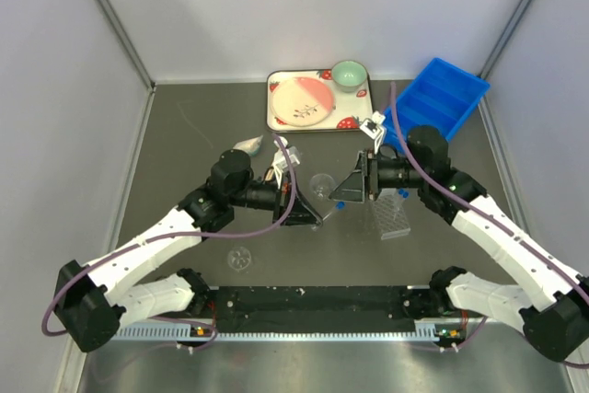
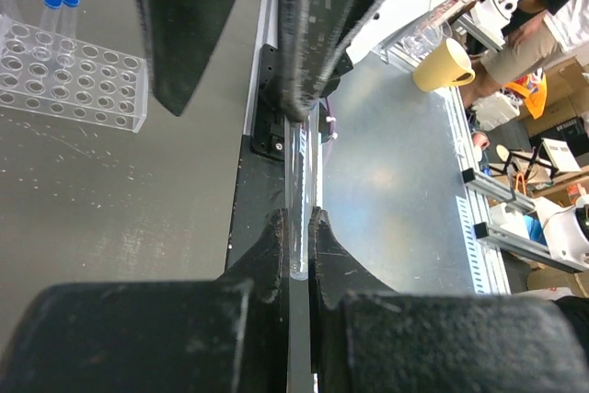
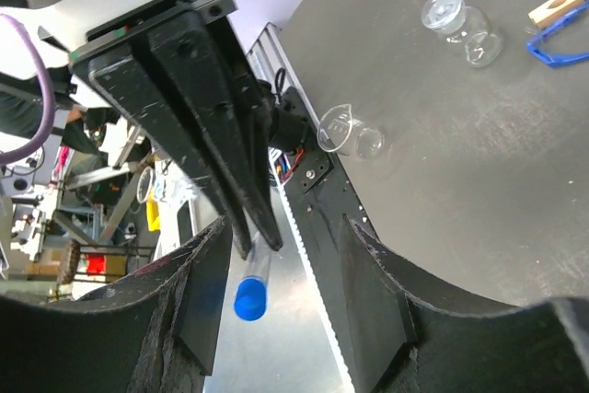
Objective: Organize the chemistry lab equipment
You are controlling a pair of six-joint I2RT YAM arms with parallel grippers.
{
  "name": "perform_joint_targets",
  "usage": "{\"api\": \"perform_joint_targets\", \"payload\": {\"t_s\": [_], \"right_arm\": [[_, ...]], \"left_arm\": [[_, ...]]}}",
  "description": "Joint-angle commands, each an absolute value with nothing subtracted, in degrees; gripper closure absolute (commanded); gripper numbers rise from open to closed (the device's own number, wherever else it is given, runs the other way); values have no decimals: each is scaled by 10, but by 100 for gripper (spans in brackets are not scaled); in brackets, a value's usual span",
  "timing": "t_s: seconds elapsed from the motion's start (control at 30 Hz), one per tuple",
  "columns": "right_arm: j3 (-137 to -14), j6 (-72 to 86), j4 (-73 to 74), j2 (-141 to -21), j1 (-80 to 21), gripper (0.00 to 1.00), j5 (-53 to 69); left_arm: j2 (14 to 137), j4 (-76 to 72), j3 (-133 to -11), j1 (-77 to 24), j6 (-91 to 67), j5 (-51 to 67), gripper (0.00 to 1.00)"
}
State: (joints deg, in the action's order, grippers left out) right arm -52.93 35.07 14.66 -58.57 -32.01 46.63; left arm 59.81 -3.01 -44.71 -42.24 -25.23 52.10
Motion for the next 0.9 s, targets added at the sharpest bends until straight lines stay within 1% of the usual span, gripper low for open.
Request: {"api": "perform_joint_targets", "payload": {"t_s": [0.0,0.33,0.5,0.53,0.63,0.7,0.73,0.8,0.83,0.87], "right_arm": [[-538,358,126,-555,-337,50,474],[-537,353,145,-546,-364,52,459],[-539,352,145,-548,-373,59,454],[-539,353,146,-548,-374,65,454],[-541,353,147,-551,-375,75,453],[-540,352,146,-551,-378,80,453],[-541,353,146,-550,-377,85,452],[-541,353,148,-551,-378,91,452],[-541,353,148,-551,-378,98,451],[-541,353,150,-550,-378,100,450]], "left_arm": [[600,-76,-445,-414,-258,544,100],[591,-79,-444,-404,-262,543,100],[587,-81,-444,-403,-263,544,100],[588,-81,-444,-403,-263,543,100],[588,-81,-445,-403,-263,544,100],[588,-83,-445,-403,-265,544,100],[589,-83,-445,-403,-265,545,100],[591,-84,-445,-403,-265,543,100],[590,-84,-446,-403,-265,542,100],[591,-84,-446,-403,-265,541,100]]}}
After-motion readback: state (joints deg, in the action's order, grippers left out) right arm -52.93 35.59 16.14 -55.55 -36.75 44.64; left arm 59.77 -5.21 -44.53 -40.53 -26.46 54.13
